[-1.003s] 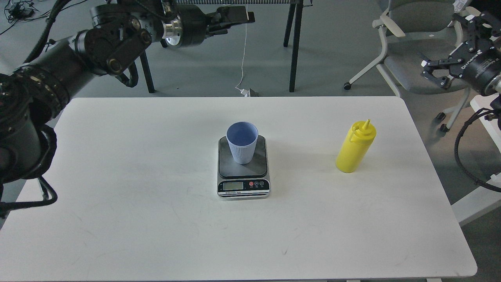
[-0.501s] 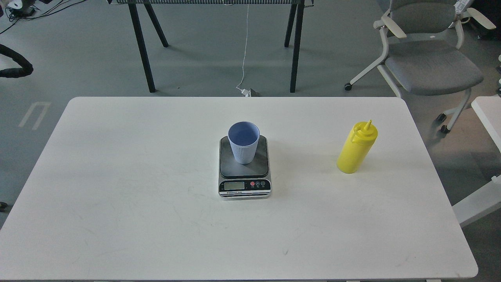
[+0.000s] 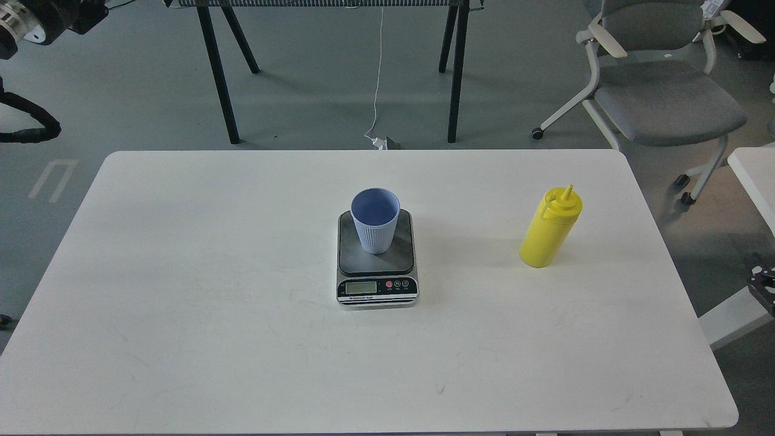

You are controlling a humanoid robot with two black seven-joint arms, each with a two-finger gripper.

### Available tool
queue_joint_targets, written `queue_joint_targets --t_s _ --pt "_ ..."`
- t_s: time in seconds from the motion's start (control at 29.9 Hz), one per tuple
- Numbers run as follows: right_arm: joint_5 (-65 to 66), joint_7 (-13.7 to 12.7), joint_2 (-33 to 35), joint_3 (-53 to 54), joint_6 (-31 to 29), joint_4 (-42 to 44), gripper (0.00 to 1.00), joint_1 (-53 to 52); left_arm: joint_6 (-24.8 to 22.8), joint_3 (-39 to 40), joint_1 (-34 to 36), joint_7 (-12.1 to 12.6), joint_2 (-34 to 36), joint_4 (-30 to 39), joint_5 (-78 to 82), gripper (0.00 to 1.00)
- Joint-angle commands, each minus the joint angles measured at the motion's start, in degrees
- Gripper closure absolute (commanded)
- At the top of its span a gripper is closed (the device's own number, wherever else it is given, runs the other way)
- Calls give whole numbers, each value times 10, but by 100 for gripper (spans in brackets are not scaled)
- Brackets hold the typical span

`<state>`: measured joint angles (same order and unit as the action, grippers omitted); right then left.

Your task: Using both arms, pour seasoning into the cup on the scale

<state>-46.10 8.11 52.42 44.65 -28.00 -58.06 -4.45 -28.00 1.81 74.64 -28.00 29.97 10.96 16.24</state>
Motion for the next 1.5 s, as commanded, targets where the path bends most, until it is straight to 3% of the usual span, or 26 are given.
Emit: queue_joint_targets --t_s 0.0,0.23,0.43,1.47 --pt "49 -3 -32 11 0 -24 1 0 0 -1 -1 0 -2 0 2 1" --pt "192 -6 -121 25 0 -50 1 -7 0 -5 -5 0 -2 1 5 1" --pt "247 -28 -181 25 0 -45 1 -7 0 -6 -8 0 -2 1 8 1" --pt "273 -34 -368 54 0 153 1 -109 0 -7 -23 0 -9 2 12 1"
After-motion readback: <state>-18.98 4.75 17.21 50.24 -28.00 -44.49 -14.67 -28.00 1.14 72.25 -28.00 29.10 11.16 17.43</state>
